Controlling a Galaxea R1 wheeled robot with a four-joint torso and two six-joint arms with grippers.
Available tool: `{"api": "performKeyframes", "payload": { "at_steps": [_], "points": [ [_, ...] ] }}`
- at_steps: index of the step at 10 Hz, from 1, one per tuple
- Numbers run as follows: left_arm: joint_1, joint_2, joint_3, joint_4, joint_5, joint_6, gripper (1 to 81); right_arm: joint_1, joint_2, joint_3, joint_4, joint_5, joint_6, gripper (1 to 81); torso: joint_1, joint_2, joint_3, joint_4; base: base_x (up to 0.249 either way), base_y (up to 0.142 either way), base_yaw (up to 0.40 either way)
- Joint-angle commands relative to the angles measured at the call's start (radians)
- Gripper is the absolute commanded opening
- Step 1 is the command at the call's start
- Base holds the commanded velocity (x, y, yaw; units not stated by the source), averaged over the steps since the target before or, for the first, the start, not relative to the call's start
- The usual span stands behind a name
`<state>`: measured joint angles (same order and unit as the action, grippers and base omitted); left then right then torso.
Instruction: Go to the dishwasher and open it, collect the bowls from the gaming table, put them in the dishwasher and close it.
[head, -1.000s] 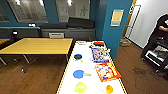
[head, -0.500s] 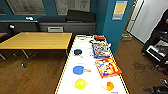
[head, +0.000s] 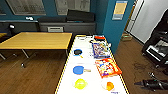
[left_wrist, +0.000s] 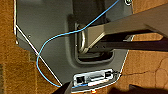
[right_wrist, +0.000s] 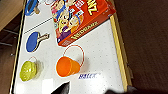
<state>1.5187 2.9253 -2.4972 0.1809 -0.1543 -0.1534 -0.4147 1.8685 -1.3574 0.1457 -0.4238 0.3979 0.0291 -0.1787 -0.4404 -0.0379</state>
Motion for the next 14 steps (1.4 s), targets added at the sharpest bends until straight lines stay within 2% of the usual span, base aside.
{"api": "performKeyframes", "payload": {
  "at_steps": [1,3,6,8,10,11,14],
  "points": [
    [-0.004,-0.004,0.006,-0.006,0.059,0.003,81.1,0.110,0.065,-0.115,0.023,-0.062,0.041,81.1,0.000,0.000,0.000,0.000,0.000,0.000,0.000],
    [-0.004,0.002,-0.011,-0.008,0.059,0.000,81.1,0.141,0.124,-0.179,0.028,-0.066,0.042,81.1,0.000,0.000,0.000,0.000,0.000,0.000,0.000],
    [-0.004,0.017,-0.040,-0.006,0.061,-0.014,81.1,0.174,0.187,-0.214,0.014,-0.056,0.041,81.1,0.000,0.000,0.000,0.000,0.000,0.000,0.000],
    [-0.004,0.020,-0.046,-0.006,0.061,-0.017,81.1,0.171,0.243,-0.257,-0.002,-0.043,0.041,81.1,0.000,0.000,0.000,0.000,0.000,0.000,0.000],
    [-0.004,0.020,-0.046,-0.007,0.061,-0.018,81.1,0.164,0.296,-0.329,0.012,-0.045,0.045,81.1,0.000,0.000,0.000,0.000,0.000,0.000,0.000],
    [-0.004,0.020,-0.046,-0.007,0.062,-0.017,81.1,0.159,0.324,-0.363,0.015,-0.053,0.071,81.1,0.000,0.000,0.000,0.000,0.000,0.000,0.000],
    [-0.004,0.020,-0.046,-0.008,0.065,-0.017,81.1,0.144,0.376,-0.396,0.015,-0.044,0.088,81.1,0.001,0.001,-0.001,0.000,0.000,0.000,0.000]
  ]
}}
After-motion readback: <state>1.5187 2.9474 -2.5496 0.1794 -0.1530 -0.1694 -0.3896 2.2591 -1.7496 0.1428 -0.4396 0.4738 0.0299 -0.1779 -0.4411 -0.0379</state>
